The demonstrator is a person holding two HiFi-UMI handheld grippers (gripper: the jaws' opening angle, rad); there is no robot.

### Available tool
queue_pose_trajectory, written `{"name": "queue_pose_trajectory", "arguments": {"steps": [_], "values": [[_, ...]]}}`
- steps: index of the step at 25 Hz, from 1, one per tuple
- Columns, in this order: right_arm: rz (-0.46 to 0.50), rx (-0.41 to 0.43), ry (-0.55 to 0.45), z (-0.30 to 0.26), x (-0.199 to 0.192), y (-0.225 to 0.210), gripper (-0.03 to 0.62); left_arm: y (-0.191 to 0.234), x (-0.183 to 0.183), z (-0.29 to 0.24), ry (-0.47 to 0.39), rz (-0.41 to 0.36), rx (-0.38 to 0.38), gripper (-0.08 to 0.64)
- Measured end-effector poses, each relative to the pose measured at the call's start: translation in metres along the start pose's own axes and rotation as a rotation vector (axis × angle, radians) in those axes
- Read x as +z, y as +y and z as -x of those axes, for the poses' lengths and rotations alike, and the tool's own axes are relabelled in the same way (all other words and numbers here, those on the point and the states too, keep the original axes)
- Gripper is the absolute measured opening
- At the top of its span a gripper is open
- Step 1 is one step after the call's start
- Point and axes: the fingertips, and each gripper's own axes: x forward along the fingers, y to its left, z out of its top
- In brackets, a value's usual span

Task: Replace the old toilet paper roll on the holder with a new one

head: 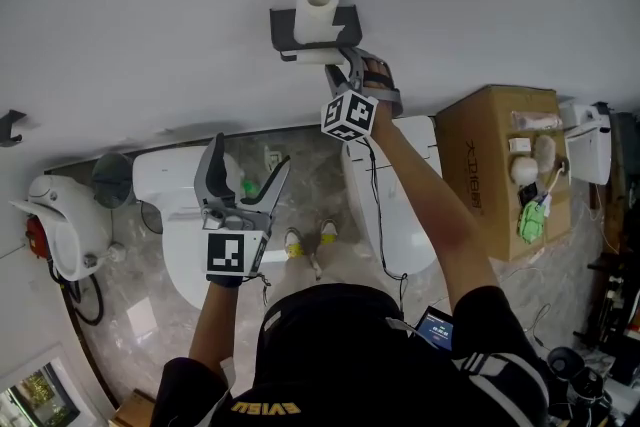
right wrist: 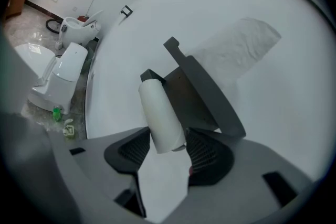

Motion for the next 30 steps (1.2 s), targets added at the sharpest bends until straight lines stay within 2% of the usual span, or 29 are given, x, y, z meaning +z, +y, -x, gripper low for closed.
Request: {"name": "queue_pose_trajectory", "arguments": {"steps": [23, 30], "values": [[0.006, -0.04, 0.085, 0.012, -0.049, -0.021, 0.213, -0.012, -0.001, -0.016, -0.023, 0.019, -0.026, 0.453], [-0.009, -0.05, 0.14, 0.019, -0.068, -0.029, 0.212, -0.016, -0.007, -0.016, 0.024, 0.01, -0.041, 0.453]]}}
